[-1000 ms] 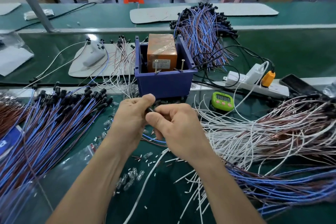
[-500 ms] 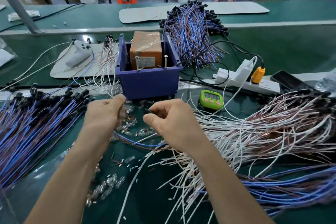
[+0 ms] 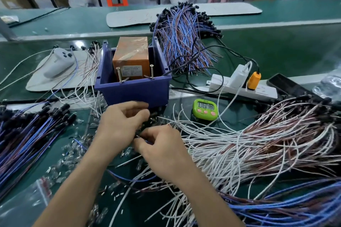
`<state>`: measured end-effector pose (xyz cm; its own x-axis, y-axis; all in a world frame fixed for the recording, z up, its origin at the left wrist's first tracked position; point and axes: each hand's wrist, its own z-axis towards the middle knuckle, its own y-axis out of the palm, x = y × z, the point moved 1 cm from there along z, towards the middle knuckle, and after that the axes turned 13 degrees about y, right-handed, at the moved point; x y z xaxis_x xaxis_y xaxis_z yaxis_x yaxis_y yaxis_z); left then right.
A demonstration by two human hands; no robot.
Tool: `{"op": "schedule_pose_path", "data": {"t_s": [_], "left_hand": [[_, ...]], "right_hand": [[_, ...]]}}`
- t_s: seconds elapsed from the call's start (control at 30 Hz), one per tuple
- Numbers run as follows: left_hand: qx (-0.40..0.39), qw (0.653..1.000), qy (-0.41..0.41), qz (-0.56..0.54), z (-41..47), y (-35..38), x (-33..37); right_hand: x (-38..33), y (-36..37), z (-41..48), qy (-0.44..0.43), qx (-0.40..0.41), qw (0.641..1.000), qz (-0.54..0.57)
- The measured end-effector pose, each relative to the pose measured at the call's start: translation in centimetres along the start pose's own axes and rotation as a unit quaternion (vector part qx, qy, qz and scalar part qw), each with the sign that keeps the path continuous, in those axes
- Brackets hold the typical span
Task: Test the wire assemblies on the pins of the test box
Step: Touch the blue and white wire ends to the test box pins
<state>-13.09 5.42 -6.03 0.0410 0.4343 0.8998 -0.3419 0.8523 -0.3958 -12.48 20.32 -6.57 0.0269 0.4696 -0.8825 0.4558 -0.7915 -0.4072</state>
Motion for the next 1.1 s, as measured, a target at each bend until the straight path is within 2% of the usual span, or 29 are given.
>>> {"op": "schedule_pose_path", "data": {"t_s": [0.07,0.13,0.23,0.33,0.53,0.63,0.8,0.93,1.03,1.1], "left_hand": [[0.010,0.994,0.011,0.111,-0.6,-1.6,-0.3],[0.014,0.973,-0.004,0.229,-1.0,-3.6,-0.5],[-0.006,0.936,-0.034,0.350,-1.2,-5.8,-1.2],[-0.032,0.913,-0.028,0.406,-1.7,-6.2,-1.8],[0.001,0.881,0.039,0.471,-2.3,-4.7,-1.9],[0.049,0.875,0.067,0.478,-2.8,-4.4,-1.7],[0.184,0.872,0.075,0.447,-3.2,-5.3,-1.5],[0.136,0.905,0.046,0.401,-3.2,-6.0,-1.8],[0.095,0.948,0.005,0.303,-2.9,-6.8,-2.3],[0.093,0.971,-0.019,0.219,-2.6,-7.1,-2.4]], "right_hand": [[0.0,0.1,0.0,0.000,-0.003,1.000,0.005],[0.0,0.0,0.1,0.008,-0.008,1.000,0.012],[-0.1,0.0,0.1,0.014,-0.014,1.000,0.012],[-0.1,0.1,0.0,0.011,-0.006,1.000,0.002],[-0.4,0.1,0.0,0.013,0.005,1.000,-0.005],[-0.6,-0.3,0.0,0.025,0.005,0.999,0.024],[-2.6,-0.4,0.6,-0.010,0.021,0.999,0.046],[-3.1,0.5,1.5,0.008,0.010,0.999,0.040],[-2.0,0.9,1.5,0.018,0.025,0.999,0.040],[-1.3,0.9,1.7,0.030,0.030,0.997,0.058]]}}
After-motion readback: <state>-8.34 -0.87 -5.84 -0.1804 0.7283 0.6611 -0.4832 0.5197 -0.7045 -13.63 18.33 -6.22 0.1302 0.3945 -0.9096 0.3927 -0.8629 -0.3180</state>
